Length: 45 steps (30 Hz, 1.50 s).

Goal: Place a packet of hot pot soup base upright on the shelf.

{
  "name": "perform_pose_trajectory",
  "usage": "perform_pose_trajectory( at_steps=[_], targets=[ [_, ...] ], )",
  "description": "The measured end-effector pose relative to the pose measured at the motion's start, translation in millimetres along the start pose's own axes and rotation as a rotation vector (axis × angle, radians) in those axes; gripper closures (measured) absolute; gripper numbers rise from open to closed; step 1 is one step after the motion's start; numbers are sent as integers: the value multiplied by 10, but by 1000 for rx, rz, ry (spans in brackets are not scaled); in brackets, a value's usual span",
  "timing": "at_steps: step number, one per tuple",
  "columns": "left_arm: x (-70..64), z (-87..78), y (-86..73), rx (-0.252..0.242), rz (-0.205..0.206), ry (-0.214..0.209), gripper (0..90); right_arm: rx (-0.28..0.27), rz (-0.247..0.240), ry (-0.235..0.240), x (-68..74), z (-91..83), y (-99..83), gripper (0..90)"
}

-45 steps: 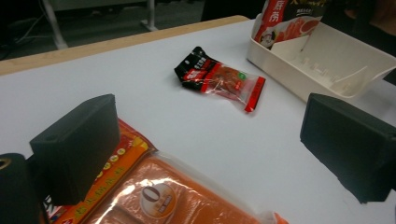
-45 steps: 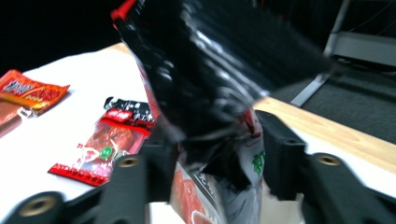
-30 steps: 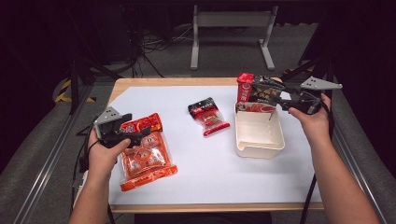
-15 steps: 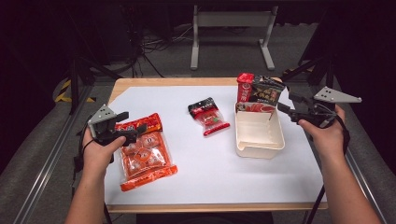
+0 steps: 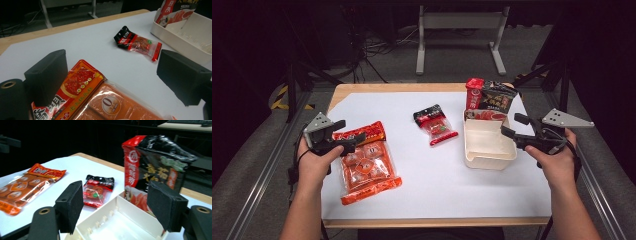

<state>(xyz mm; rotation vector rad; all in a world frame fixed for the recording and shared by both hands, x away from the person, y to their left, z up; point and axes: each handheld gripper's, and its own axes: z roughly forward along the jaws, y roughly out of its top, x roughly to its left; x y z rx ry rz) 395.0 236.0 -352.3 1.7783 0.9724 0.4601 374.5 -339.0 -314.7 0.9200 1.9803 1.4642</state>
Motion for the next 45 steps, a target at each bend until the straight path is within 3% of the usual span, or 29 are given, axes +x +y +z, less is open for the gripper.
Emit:
perform_pose_trajectory(
  at_steps=[2, 5, 13, 17, 21, 24, 28, 31, 35, 41, 45],
  targets=[
    [28, -29, -1, 9, 7, -5, 119, 25, -22, 18, 48, 17, -2, 323],
    [53, -47, -8, 20, 13, -6, 113, 46, -13, 52, 108, 33, -12, 321],
    [105, -36, -27, 17, 1, 12, 73, 40, -42, 91, 309, 60, 39, 319],
    [140, -48, -46, 28, 5, 46, 75, 40, -69, 109, 417, 99, 55, 318],
    [268, -72, -113, 10, 19, 122, 88, 64, -80, 152, 508, 174, 37, 321],
    [340, -74, -159, -12, 10, 121, 103, 67, -90, 168, 543, 203, 19, 338],
    [509, -58, -289, -18, -26, 162, 111, 72, -85, 168, 578, 254, -14, 343],
    [562, -37, -353, -13, -48, 176, 149, 79, -79, 171, 592, 270, -29, 359],
    [701, 9, -495, 12, -112, 199, 175, 75, -81, 190, 631, 330, -86, 382],
    [836, 88, -624, 36, -159, 215, 187, 82, -125, 213, 725, 415, -121, 399],
    [905, 142, -674, 59, -189, 218, 202, 74, -176, 195, 791, 439, -143, 438]
  ],
)
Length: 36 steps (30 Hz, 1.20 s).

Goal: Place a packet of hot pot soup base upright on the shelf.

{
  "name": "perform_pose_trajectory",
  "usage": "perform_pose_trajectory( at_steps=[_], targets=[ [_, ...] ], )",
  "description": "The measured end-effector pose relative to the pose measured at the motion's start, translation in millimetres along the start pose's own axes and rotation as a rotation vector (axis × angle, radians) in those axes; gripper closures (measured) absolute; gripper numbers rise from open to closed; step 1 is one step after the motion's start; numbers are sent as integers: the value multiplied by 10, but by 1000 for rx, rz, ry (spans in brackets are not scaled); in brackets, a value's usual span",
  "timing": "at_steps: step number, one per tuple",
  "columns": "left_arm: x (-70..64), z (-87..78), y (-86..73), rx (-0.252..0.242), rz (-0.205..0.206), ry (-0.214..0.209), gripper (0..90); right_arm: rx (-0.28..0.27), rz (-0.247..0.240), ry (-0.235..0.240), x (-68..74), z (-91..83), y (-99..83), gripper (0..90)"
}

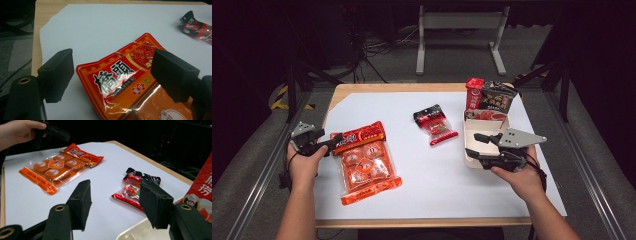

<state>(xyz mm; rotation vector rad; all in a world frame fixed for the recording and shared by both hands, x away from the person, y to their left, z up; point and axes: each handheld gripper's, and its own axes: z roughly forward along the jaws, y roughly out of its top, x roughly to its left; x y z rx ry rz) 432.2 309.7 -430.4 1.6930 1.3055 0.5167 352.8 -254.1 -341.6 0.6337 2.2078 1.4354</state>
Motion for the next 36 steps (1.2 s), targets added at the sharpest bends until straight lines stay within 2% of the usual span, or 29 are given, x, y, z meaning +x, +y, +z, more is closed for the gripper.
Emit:
perform_pose_trajectory(
  at_steps=[5, 7, 8, 13, 20, 23, 25, 27, 30, 31, 35, 36],
  targets=[
    [65, 93, -49, 51, -17, 14, 208, 13, -9, 21, 24, 70, -41, 449],
    [77, 110, -64, 57, -19, 18, 206, 15, -4, 26, 28, 77, -43, 450],
    [100, 135, -93, 78, -32, 22, 203, 12, -3, 27, 28, 77, -41, 450],
    [164, 203, -145, 125, -73, 0, 180, 3, 6, 29, 34, 51, -36, 450],
    [138, 259, -140, 161, -54, -24, 177, 17, 12, 11, 5, 35, -59, 451],
    [122, 269, -140, 175, -44, -55, 206, 11, 9, 14, 13, 29, -53, 451],
    [104, 286, -144, 194, -59, -92, 246, 13, 4, 16, 24, 35, -51, 450],
    [78, 295, -142, 202, -43, -86, 247, 18, 0, 22, 30, 46, -54, 449],
    [46, 306, -141, 208, -9, -108, 314, 32, -8, 20, 31, 77, -71, 450],
    [42, 305, -142, 206, -14, -113, 356, 40, -11, 19, 30, 93, -83, 450],
    [29, 296, -151, 205, -24, -79, 586, 49, -8, 23, 27, 123, -101, 452],
    [23, 294, -153, 208, -16, -73, 658, 53, -10, 19, 28, 129, -103, 454]
  ],
)
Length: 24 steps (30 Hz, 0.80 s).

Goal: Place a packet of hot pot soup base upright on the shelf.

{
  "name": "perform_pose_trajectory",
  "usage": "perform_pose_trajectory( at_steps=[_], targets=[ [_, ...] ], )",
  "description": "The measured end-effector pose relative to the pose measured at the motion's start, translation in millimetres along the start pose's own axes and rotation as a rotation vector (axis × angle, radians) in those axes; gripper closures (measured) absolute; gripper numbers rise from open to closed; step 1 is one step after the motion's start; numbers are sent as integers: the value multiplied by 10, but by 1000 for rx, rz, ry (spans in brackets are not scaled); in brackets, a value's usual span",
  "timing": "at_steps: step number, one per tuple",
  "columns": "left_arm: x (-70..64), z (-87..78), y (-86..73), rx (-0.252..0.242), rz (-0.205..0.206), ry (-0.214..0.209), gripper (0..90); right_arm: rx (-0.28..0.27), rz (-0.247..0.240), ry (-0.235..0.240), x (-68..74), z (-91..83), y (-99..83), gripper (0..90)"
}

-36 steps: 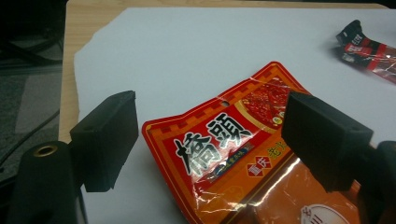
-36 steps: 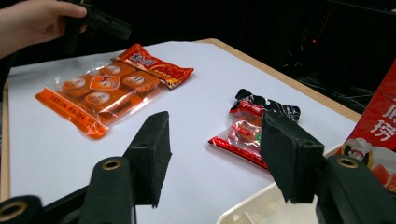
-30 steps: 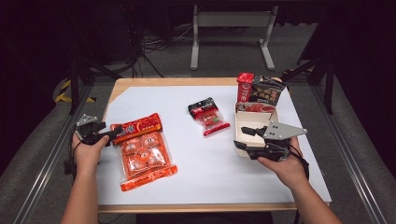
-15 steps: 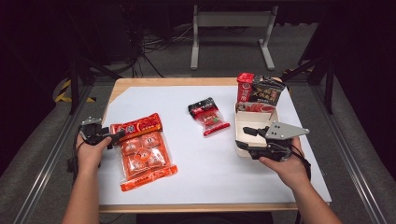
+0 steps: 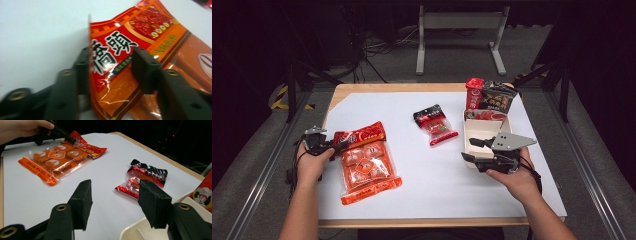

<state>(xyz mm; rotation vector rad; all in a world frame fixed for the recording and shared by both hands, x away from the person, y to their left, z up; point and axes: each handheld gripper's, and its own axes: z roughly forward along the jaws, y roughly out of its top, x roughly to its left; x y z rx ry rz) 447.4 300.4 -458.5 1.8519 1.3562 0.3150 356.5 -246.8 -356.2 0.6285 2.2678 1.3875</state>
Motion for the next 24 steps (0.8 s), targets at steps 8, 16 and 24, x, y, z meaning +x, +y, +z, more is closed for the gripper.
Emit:
perform_pose_trajectory(
  at_steps=[8, 16, 24],
  targets=[
    [-25, -33, 9, -3, 24, -33, 899, -7, -12, 8, 15, 15, -8, 492],
    [-97, -156, 60, -69, 0, -49, 900, -19, 41, 51, -10, 16, -26, 539],
    [-168, -332, 127, -134, -6, -73, 900, -20, 27, 39, 3, 3, -2, 531]
  ],
)
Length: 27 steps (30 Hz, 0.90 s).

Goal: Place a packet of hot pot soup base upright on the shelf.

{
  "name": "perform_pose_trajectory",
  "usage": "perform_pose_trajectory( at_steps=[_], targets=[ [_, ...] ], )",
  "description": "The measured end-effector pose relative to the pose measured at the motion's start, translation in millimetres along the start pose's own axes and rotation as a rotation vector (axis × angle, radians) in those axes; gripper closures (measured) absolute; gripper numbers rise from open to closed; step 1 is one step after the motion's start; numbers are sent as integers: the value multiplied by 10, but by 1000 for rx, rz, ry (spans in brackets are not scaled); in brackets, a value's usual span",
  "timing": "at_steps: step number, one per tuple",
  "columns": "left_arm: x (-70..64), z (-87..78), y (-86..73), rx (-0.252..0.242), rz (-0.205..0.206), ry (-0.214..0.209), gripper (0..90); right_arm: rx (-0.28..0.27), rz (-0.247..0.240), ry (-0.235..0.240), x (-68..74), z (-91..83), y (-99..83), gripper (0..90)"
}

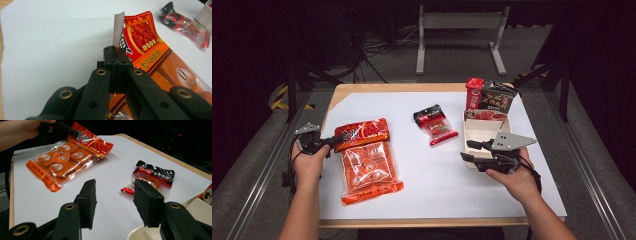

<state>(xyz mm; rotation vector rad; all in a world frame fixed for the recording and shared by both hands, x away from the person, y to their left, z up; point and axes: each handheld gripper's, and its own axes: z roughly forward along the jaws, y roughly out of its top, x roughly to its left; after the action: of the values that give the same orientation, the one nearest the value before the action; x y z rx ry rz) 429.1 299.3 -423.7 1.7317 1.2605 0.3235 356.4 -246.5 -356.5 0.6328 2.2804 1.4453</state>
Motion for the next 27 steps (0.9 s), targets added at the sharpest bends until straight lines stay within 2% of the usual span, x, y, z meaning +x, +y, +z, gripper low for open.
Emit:
perform_pose_trajectory(
  at_steps=[2, 8, 10, 15, 20, 23, 25, 27],
  targets=[
    [-34, -43, 25, -29, 3, -4, 900, 0, -2, -5, -4, -2, 3, 531],
    [-120, -172, 104, -68, 21, -19, 900, -10, 5, 20, 15, 22, 19, 532],
    [-197, -255, 152, -104, 40, -43, 900, -10, 1, 21, 26, 31, 34, 532],
    [-313, -361, 216, -139, 76, -52, 900, -15, -5, 28, 24, 38, 90, 527],
    [-463, -482, 288, -179, 104, -85, 900, -37, 27, 42, 17, 21, 157, 527],
    [-538, -541, 323, -197, 121, -100, 900, -35, 27, 39, 16, 21, 182, 528],
    [-607, -601, 351, -214, 136, -127, 900, -41, 25, 42, 19, 21, 218, 526],
    [-680, -660, 377, -227, 169, -135, 900, -47, 24, 45, 26, 19, 245, 516]
  ],
)
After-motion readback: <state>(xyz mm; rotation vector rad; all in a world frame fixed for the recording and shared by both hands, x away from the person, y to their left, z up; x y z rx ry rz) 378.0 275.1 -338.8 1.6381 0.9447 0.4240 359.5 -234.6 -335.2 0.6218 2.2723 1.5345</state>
